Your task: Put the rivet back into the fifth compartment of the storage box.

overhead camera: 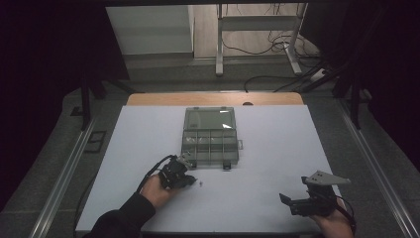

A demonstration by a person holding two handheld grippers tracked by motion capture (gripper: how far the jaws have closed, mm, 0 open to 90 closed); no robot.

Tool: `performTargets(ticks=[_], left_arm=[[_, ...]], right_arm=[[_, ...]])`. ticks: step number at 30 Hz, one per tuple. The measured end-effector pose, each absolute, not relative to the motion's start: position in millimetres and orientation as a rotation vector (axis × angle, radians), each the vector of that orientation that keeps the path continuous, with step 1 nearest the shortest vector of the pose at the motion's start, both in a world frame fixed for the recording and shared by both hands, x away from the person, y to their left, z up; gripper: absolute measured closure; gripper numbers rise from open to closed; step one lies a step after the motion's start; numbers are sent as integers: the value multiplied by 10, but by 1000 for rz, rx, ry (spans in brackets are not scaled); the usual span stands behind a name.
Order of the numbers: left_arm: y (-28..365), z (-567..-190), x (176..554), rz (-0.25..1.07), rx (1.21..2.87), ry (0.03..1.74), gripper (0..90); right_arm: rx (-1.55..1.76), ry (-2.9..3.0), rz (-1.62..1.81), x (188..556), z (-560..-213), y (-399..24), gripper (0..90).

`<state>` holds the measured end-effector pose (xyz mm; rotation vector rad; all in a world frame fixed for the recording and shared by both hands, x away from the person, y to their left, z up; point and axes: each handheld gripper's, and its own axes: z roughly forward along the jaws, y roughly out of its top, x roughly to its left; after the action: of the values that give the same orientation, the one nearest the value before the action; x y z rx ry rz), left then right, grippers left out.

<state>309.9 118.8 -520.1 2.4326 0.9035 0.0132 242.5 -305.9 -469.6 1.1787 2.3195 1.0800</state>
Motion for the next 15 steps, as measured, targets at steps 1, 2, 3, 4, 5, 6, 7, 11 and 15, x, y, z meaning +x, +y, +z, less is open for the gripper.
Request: performTargets(ticks=[1,2,3,4,5,6,7,11,15], left_arm=[[1184,-5199,3099,11,2432,903,870],[1180,-5197,3098,12,2432,904,871],[1180,-5195,3099,11,2431,904,871],[1182,-5191,3100,10,2430,903,871],[1186,-5185,3102,11,2428,904,871],[1192,-5179,3104,10,2423,907,872],[1200,-5171,3106,11,2414,913,872],[1236,-5136,3113,19,2401,910,872],[1267,-5097,3116,27,2387,914,872]], right_arm=[[1179,2320,1080,2425,-4696,-3059,0],[1179,2320,1081,2425,-4696,-3059,0],[1180,2320,1081,2426,-4696,-3060,0],[1180,2320,1082,2426,-4696,-3060,0],[1180,2320,1082,2426,-4696,-3060,0],[1180,2320,1081,2426,-4696,-3060,0],[1180,2320,1081,2426,-4696,-3060,0],[1181,2320,1083,2426,-4696,-3061,1],[1181,2319,1086,2426,-4695,-3062,0]])
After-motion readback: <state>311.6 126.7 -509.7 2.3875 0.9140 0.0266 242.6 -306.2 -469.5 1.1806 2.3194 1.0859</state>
